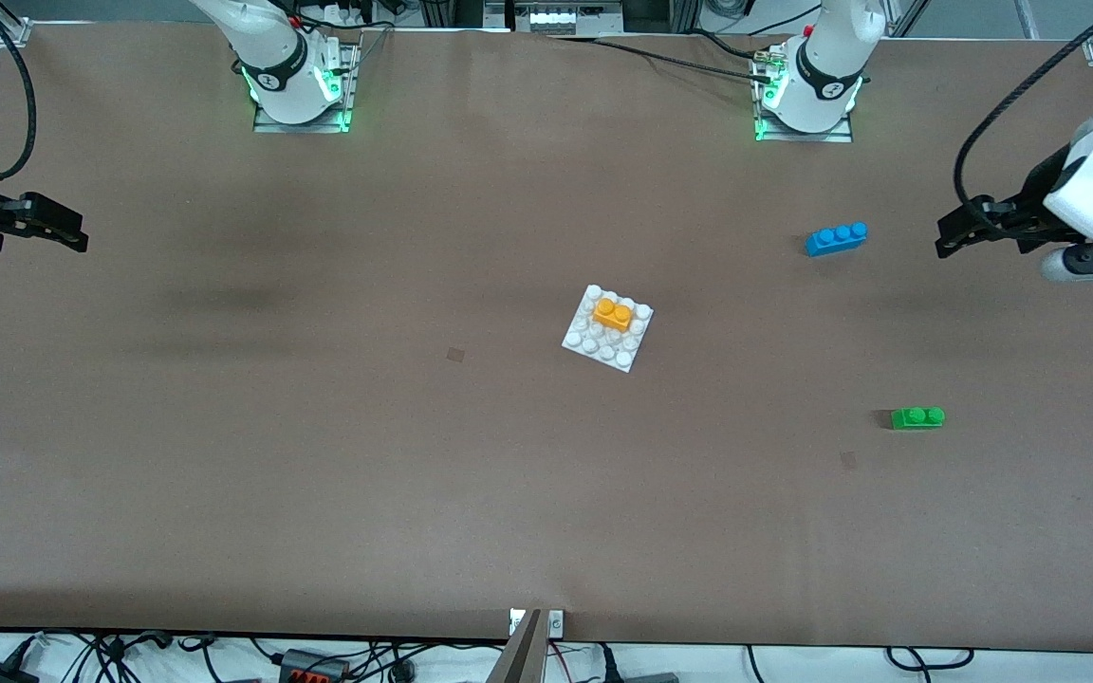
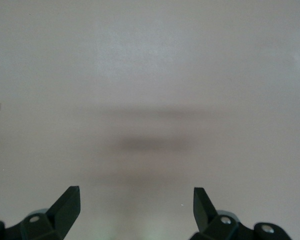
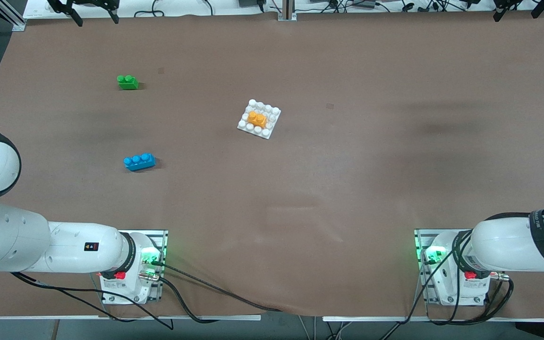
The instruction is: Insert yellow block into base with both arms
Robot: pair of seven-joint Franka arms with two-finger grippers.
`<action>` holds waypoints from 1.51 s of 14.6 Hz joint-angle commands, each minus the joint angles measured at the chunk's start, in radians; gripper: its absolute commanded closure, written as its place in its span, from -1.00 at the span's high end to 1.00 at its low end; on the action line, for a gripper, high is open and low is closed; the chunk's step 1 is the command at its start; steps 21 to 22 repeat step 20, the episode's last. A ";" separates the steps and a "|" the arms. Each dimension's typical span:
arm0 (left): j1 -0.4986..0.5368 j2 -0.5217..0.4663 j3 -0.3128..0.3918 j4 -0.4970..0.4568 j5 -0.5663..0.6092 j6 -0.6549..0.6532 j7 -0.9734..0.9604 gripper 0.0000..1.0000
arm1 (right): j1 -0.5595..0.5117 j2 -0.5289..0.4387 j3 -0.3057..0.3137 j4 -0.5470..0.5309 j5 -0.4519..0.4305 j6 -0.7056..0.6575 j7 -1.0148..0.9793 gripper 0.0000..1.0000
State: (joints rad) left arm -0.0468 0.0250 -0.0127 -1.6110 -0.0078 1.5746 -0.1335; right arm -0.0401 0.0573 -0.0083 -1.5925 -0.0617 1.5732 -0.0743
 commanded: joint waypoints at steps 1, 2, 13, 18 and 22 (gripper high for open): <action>-0.065 -0.002 0.080 -0.003 0.014 -0.012 0.006 1.00 | -0.007 0.004 0.007 0.017 0.000 -0.016 0.011 1.00; -0.065 -0.002 0.080 -0.001 0.015 -0.018 0.009 1.00 | -0.007 0.004 0.007 0.017 0.000 -0.016 0.011 1.00; -0.076 0.035 0.073 0.060 0.015 -0.091 0.014 1.00 | -0.007 0.004 0.007 0.019 0.000 -0.016 0.011 1.00; -0.071 0.035 0.073 0.062 0.015 -0.100 0.015 1.00 | 0.020 0.004 0.022 0.023 0.023 -0.012 -0.001 1.00; -0.070 0.035 0.074 0.062 0.015 -0.100 0.014 1.00 | 0.046 0.019 0.024 0.058 0.026 0.007 0.007 1.00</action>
